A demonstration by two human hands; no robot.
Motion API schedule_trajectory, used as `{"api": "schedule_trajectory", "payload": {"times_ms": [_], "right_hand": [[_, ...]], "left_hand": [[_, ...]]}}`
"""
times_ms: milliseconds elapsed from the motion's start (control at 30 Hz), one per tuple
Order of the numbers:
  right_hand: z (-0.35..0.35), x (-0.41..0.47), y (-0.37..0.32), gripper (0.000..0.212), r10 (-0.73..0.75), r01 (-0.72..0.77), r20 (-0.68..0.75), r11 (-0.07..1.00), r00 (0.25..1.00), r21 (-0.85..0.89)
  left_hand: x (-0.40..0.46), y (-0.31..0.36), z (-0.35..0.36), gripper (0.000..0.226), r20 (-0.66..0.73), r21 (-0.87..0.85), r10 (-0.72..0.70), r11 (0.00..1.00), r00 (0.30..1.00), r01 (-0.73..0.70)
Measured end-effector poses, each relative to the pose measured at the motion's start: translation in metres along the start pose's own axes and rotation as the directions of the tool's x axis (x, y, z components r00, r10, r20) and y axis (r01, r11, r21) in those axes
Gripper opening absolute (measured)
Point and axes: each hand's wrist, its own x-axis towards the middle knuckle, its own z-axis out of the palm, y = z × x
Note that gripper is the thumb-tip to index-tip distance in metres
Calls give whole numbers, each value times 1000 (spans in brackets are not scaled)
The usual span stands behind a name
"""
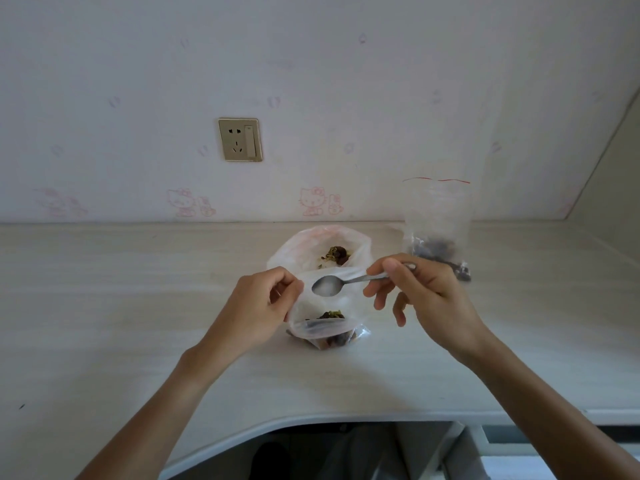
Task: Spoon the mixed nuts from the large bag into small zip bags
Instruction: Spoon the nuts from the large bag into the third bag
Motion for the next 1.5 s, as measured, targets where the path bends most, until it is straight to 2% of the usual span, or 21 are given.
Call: {"api": "schedule_trajectory", "payload": {"times_ms": [100,233,300,400,467,567,633,733,900,1000,1133,1500], "right_hand": [[3,10,7,32,195,-163,-133,961,972,223],[5,22,14,31,351,-266,-162,881,922,392],[6,28,17,32,393,-293,-164,853,905,432],[8,40,21,33,435,-322,-183,837,882,442],[10,49,24,35,464,-344,-197,828,863,443],[16,60,31,36,516,-408,-189,813,835,416],[20,65,36,37,537,-446,-176,810,825,381],[20,67,43,39,561,-483,-168,803,811,349],[16,65,51,38,604,-548,-151,784,783,293],[18,65,54,37,619,-556,-152,770,771,314],[23,70,58,36,626,-546,-184,762,758,347],[22,83,60,31,653,-524,-297,746,697,411]], "left_hand": [[2,-6,0,27,9,40,-3,999,1000,3],[9,-11,-4,28,-11,59,-19,998,1000,20],[16,-13,-6,28,-96,57,-31,998,995,37],[30,-15,-7,24,-326,112,-45,990,944,86],[42,-20,-3,38,-385,199,-106,960,917,195],[60,-29,8,80,-207,282,-340,877,917,389],[68,-33,16,87,-112,284,-416,857,903,430],[70,-37,24,92,-60,201,-418,885,907,421],[65,-43,31,97,-25,111,-336,935,942,336],[67,-42,31,106,0,53,-317,947,948,316],[69,-46,32,94,29,56,-303,952,952,301],[74,-43,27,72,111,-31,-404,912,908,410]]}}
